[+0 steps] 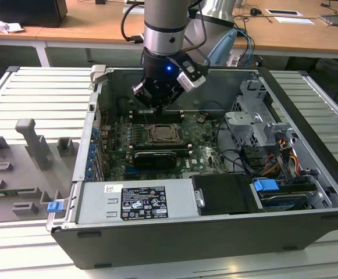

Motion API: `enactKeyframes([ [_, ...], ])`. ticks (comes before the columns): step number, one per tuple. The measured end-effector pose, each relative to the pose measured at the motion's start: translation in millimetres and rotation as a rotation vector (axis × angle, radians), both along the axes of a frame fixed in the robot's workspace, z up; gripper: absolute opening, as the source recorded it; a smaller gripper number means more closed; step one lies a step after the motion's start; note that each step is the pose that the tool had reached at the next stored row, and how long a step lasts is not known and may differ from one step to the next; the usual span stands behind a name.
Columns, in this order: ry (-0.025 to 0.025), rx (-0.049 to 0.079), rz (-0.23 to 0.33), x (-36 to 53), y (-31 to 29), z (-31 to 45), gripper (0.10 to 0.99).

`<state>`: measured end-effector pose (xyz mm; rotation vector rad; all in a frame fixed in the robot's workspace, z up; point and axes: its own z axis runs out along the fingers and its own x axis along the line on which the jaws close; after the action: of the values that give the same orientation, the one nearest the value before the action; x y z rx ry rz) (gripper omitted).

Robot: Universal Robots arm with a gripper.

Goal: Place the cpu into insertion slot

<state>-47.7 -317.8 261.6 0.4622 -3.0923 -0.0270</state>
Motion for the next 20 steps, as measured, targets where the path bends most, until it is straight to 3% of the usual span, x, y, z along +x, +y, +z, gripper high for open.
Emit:
enactKeyframes([
  [15,0.0001,0.0,0.131,0.0,0.0,0.0,0.106],
  [20,0.0001,0.0,0.219,0.0,0.0,0.0,0.106],
])
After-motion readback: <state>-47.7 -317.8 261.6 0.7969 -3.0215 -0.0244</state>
